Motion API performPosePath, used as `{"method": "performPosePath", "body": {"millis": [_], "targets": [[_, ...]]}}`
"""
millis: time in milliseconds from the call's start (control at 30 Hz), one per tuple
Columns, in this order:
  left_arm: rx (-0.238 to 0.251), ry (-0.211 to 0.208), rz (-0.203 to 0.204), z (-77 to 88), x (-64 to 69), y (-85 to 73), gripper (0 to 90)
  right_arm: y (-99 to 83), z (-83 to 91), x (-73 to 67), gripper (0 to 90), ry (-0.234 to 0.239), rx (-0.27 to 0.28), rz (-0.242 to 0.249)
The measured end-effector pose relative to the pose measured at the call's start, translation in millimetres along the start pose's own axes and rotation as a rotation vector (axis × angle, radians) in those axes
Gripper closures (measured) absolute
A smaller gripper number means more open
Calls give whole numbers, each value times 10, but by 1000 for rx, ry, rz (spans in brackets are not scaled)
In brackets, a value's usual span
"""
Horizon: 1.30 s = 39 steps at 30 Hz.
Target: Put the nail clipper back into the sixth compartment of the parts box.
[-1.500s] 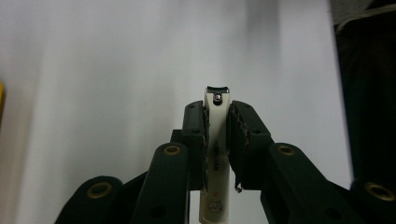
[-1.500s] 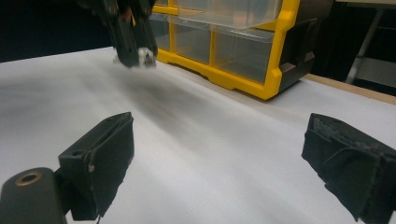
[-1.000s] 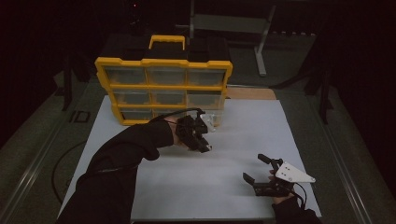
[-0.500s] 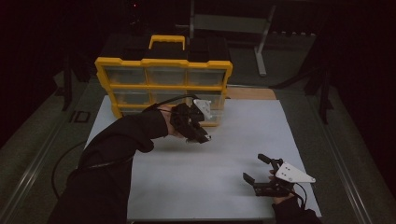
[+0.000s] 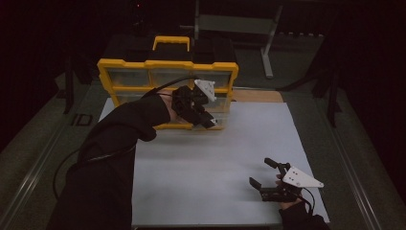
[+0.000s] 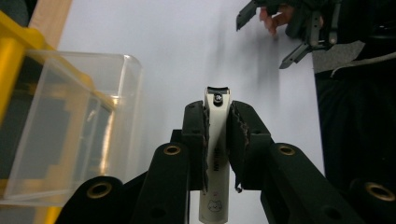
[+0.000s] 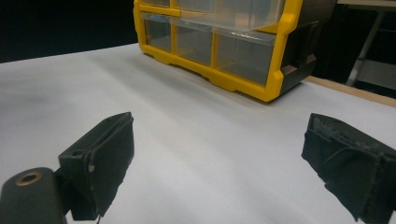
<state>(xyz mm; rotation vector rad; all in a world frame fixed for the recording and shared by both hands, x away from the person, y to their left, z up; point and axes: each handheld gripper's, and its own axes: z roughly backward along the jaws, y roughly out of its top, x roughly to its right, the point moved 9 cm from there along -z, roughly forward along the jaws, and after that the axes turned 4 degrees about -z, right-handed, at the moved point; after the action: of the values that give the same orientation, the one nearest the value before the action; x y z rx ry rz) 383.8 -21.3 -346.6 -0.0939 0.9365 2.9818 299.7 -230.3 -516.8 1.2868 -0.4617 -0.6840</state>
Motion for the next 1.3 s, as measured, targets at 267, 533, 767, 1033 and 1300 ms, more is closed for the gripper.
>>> {"method": "performPosePath", "body": {"millis": [267, 533, 767, 1033, 1300], "targets": [[25, 51, 21, 90, -206, 76, 782, -5, -3, -4, 93, 0, -4, -4], [36, 90, 43, 95, -434, 71, 782, 10, 11, -3, 93, 0, 4, -5], [31, 123, 54, 5, -625, 28, 781, 8, 9, 2, 93, 3, 5, -7], [8, 142, 73, -117, -766, 17, 781, 4, 4, 0, 93, 5, 4, -11], [-24, 178, 68, -248, -858, -90, 781, -4, -1, 1, 93, 9, 1, -14]]}}
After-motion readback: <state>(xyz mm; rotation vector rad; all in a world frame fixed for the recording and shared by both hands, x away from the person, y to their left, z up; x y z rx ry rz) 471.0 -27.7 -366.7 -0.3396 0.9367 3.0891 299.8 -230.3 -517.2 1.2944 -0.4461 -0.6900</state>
